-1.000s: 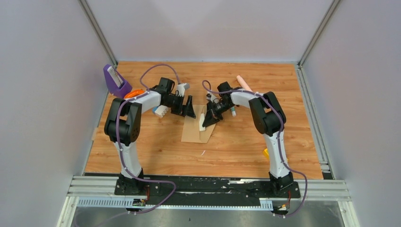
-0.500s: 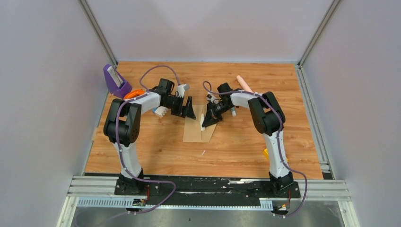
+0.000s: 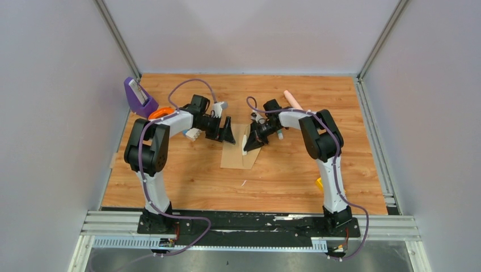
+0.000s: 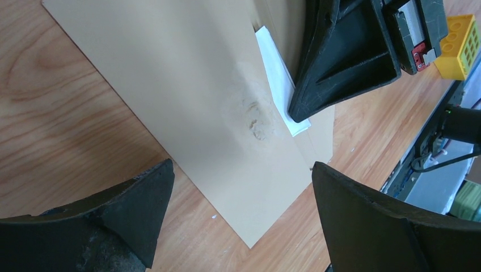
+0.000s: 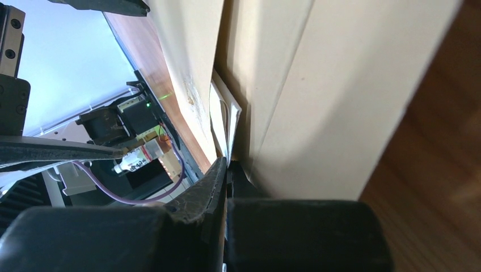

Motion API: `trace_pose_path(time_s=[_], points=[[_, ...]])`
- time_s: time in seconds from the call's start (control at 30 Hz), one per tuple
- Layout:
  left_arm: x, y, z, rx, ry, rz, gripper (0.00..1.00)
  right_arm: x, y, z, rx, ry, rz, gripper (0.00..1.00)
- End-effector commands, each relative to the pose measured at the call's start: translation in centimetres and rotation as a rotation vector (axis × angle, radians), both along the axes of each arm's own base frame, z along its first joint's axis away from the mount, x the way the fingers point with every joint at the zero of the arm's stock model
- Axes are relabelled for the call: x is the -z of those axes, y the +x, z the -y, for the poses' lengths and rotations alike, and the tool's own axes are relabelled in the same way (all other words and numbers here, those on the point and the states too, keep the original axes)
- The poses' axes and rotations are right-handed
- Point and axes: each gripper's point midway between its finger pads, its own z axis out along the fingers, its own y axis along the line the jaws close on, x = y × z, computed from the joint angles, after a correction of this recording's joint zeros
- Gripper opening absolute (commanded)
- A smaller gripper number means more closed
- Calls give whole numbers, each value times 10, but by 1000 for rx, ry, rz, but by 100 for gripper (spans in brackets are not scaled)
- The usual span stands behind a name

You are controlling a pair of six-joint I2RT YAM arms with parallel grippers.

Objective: Place the letter into the envelope and seal it
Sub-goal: Place the letter in the envelope.

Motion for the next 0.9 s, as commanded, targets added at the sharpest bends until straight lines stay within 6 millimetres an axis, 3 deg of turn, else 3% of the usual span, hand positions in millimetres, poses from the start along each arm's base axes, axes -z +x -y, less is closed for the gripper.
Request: trace_pose_path(time_s=[0.0, 0.23, 0.43, 0.67, 0.87], points=[[-13, -6, 6, 20, -30, 15, 100, -16, 9, -4, 18, 25, 50, 0], [-16, -16, 18, 68, -63, 2, 100, -18, 12, -6, 26, 34, 47, 0], [-14, -15, 17, 70, -48, 12, 100, -17, 15, -2, 35, 30, 45, 1], [-10, -12, 12, 62, -10, 34, 100, -25, 38, 26, 84, -52, 119, 33], [-7, -10, 11, 58, 1, 33, 100, -48, 46, 33, 69, -63, 186, 41]])
